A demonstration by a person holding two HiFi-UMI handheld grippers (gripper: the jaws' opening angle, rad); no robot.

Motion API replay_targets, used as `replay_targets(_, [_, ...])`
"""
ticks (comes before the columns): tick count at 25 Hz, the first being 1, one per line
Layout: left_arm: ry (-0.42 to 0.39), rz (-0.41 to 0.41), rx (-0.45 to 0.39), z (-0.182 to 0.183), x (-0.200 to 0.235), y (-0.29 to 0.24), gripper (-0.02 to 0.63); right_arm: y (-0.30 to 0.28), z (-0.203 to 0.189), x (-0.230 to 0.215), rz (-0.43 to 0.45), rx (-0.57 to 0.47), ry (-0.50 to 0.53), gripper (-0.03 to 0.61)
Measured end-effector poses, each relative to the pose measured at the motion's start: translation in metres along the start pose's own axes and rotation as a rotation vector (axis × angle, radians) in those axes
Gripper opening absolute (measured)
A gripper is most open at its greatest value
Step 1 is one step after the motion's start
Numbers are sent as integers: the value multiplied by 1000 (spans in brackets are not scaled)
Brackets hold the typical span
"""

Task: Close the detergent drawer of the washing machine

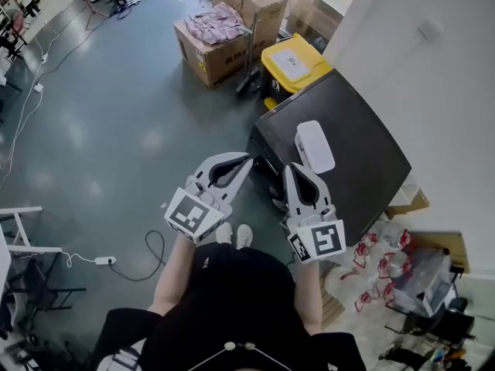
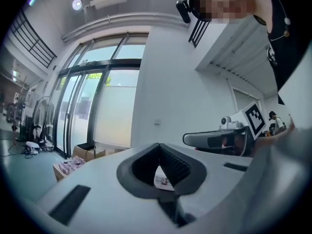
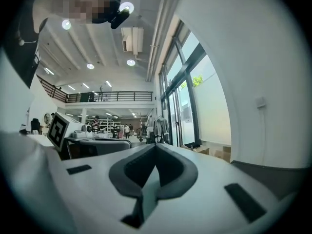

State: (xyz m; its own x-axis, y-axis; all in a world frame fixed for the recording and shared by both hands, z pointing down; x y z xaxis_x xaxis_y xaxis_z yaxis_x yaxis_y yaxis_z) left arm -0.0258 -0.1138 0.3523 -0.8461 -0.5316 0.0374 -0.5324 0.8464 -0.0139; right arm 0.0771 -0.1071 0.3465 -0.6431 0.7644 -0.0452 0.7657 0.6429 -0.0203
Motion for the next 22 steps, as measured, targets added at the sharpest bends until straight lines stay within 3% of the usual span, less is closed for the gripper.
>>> replay_targets(6, [-13, 33, -31, 11, 6, 3, 6, -2, 11, 7, 7, -10, 48, 3])
replay_targets(22, [4, 13, -43, 17, 1, 7, 6, 5, 8, 8, -22, 49, 77, 2])
Point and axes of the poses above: the fingertips, and each gripper's own axes: y backward along the fingers, x to its left, z out of its top, the point moved 2 cm from there along y, backward along the fingers, and after that the axes turned 13 degrees about z, right-handed, at the moved point
